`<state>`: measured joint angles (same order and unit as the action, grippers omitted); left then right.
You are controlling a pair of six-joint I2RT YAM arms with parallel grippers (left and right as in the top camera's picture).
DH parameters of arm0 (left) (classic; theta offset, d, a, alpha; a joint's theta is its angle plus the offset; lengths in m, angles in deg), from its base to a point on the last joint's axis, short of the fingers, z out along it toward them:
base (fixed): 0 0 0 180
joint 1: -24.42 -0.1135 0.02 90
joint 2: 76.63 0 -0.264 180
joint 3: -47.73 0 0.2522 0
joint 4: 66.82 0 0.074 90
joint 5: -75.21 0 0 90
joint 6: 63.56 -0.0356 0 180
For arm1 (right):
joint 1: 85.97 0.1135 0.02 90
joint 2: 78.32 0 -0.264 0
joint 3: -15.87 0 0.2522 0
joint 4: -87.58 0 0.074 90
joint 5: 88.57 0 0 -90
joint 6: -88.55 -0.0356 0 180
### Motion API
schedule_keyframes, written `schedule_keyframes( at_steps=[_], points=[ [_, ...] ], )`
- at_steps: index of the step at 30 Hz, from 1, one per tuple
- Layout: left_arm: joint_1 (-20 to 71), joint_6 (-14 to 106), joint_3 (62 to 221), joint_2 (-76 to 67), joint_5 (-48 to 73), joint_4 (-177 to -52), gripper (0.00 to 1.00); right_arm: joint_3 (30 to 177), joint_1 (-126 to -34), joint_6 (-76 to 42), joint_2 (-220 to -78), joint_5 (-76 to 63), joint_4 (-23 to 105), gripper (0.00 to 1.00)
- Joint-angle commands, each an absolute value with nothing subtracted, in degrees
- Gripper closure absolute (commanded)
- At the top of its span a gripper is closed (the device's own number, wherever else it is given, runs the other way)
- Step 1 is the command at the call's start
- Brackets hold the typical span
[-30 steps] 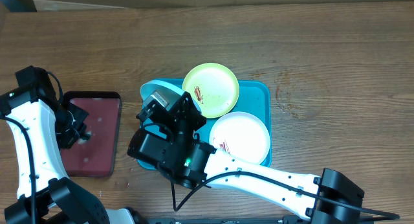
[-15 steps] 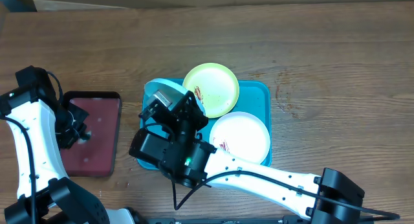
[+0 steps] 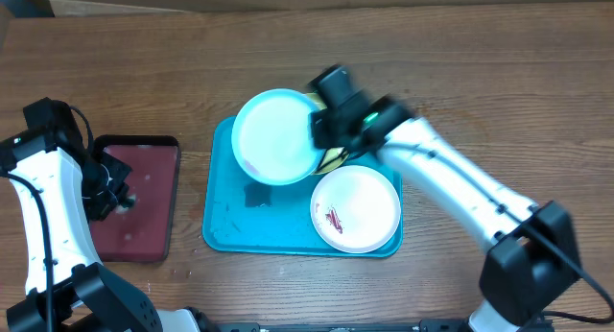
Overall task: Clean dirty plates on tray and stack at the side
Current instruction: 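Carry the light blue plate right and set it on the table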
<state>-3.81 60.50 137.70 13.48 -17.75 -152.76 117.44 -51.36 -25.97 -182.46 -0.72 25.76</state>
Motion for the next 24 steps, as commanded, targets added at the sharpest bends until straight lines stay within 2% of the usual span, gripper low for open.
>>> schedule_keyframes(
  at_steps=[1,6,11,17,24],
  points=[
    [-4.05,59.19,137.72,13.65,-17.4,-152.8,0.96,119.04,-60.3,-24.98,-179.21,-26.6,23.12,0.96],
    [-4.05,59.19,137.72,13.65,-17.4,-153.13,0.96,118.82,-73.37,-24.96,-179.21,-15.8,14.49,0.96],
    [-4.05,59.17,137.72,13.65,-17.42,-153.15,0.96,118.73,-84.78,-22.19,-179.23,-10.34,11.58,0.96],
    [-4.05,59.19,137.72,13.65,-17.29,-153.15,0.96,115.5,-96.17,-22.43,-179.38,-0.24,13.2,0.96],
    [-4.05,59.19,137.72,13.65,-17.27,-152.91,0.96,108.04,-105.02,-24.22,-180.21,1.31,18.99,0.96]
  ],
)
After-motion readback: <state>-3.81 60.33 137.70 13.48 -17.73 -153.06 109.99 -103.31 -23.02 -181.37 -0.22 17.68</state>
